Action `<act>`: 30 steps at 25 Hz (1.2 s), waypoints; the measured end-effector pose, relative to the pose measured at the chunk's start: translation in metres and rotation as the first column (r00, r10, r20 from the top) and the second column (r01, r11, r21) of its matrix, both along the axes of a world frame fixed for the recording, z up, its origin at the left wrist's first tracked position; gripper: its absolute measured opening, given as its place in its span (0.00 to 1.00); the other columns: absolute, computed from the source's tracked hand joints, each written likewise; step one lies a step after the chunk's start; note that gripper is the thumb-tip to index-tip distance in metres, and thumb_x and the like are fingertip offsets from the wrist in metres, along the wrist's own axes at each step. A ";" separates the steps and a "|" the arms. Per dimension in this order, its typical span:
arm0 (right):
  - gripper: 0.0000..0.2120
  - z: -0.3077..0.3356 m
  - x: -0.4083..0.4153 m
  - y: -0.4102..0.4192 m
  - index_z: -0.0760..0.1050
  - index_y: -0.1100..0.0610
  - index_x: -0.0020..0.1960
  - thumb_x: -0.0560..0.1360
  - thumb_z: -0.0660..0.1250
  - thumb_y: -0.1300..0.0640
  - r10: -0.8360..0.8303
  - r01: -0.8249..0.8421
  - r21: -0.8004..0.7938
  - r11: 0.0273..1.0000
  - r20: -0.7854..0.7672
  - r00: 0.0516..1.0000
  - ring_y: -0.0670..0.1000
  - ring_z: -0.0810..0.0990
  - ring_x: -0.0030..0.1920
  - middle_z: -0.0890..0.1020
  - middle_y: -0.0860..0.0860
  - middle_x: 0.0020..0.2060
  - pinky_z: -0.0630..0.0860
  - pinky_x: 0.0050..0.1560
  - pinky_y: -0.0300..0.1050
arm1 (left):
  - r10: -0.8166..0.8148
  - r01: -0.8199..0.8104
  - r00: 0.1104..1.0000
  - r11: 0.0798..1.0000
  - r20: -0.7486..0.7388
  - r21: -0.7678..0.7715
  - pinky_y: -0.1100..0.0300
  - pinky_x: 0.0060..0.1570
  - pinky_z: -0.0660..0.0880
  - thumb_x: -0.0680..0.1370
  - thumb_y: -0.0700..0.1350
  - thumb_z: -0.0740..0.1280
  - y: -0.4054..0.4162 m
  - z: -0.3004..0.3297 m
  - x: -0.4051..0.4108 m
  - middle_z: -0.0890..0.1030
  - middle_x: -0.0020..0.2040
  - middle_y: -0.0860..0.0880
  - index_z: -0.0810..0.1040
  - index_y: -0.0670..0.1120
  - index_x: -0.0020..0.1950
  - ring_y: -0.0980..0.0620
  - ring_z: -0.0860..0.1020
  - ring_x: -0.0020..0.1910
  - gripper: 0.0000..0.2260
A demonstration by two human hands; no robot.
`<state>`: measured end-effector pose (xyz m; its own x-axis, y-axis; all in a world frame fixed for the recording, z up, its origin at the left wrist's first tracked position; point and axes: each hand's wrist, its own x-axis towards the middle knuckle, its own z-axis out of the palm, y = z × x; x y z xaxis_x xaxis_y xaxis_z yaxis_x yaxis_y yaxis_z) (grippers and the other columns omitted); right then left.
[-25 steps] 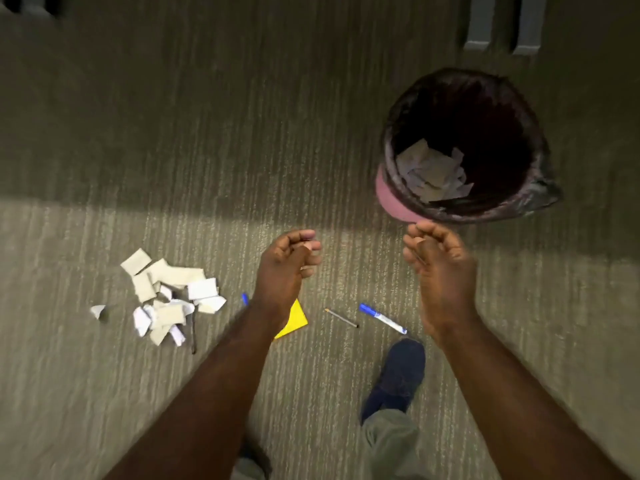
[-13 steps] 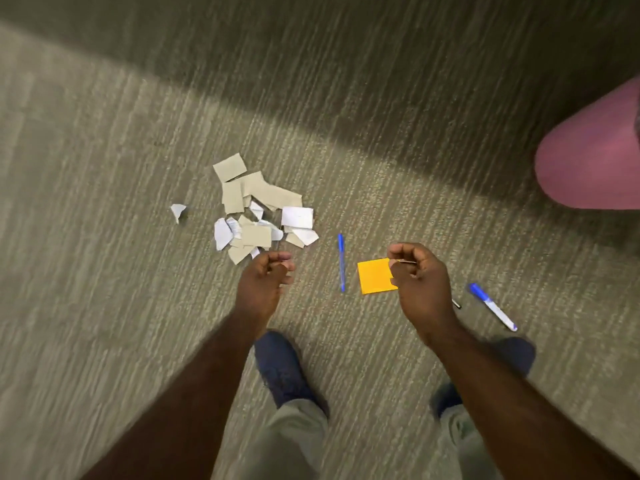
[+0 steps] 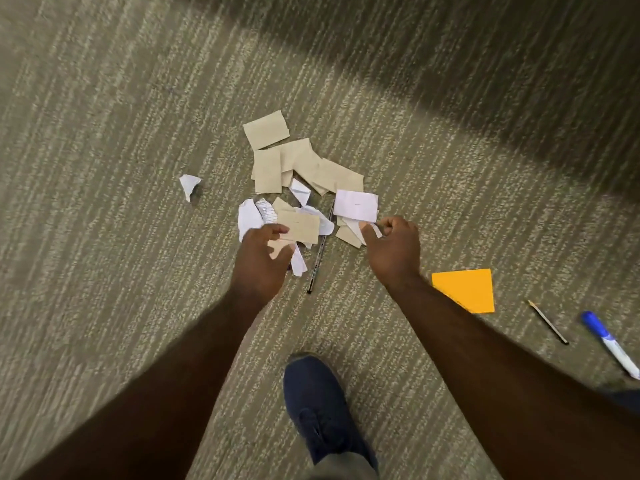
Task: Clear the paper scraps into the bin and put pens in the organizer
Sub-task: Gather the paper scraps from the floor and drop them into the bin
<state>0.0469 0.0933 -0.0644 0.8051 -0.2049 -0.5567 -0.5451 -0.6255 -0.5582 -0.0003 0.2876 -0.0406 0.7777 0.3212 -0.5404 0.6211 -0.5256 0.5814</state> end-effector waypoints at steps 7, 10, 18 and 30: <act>0.27 -0.026 0.016 0.025 0.72 0.55 0.53 0.64 0.73 0.38 0.032 -0.028 -0.292 0.956 0.008 0.999 0.59 0.69 0.60 0.71 0.56 0.59 0.72 0.55 0.55 | -0.103 0.084 0.994 0.944 0.043 0.318 0.49 0.67 0.61 0.69 0.50 0.73 0.003 -0.044 0.019 0.65 0.70 0.41 0.69 0.52 0.68 0.41 0.63 0.69 0.29; 0.24 -0.030 0.020 0.026 0.75 0.59 0.56 0.68 0.73 0.45 0.099 -0.097 -0.289 0.952 -0.009 0.995 0.60 0.71 0.60 0.73 0.57 0.59 0.71 0.58 0.54 | -0.192 0.180 0.981 0.914 -0.001 0.363 0.44 0.69 0.60 0.69 0.53 0.72 0.002 -0.048 0.012 0.61 0.73 0.43 0.65 0.56 0.70 0.41 0.60 0.71 0.30; 0.18 -0.013 0.002 -0.002 0.75 0.60 0.62 0.74 0.70 0.56 -0.174 0.166 0.152 0.974 0.044 0.984 0.55 0.80 0.56 0.81 0.56 0.57 0.76 0.57 0.49 | -0.197 0.187 0.980 0.942 0.008 0.280 0.40 0.69 0.61 0.69 0.61 0.70 0.015 -0.052 0.029 0.57 0.76 0.46 0.65 0.60 0.69 0.41 0.55 0.74 0.31; 0.15 -0.013 0.036 -0.006 0.78 0.61 0.52 0.68 0.71 0.55 0.443 -0.414 -0.187 0.891 0.154 0.883 0.61 0.66 0.64 0.68 0.58 0.65 0.69 0.62 0.56 | -0.618 0.580 0.779 0.650 -0.102 0.490 0.38 0.61 0.65 0.69 0.42 0.73 -0.008 -0.054 0.028 0.57 0.74 0.45 0.60 0.64 0.69 0.41 0.58 0.71 0.36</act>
<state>0.0830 0.0876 -0.0774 0.9185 0.1181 -0.3774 -0.0992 -0.8551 -0.5088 0.0277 0.2796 -0.0943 0.9206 -0.0336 -0.3891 0.0412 -0.9824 0.1824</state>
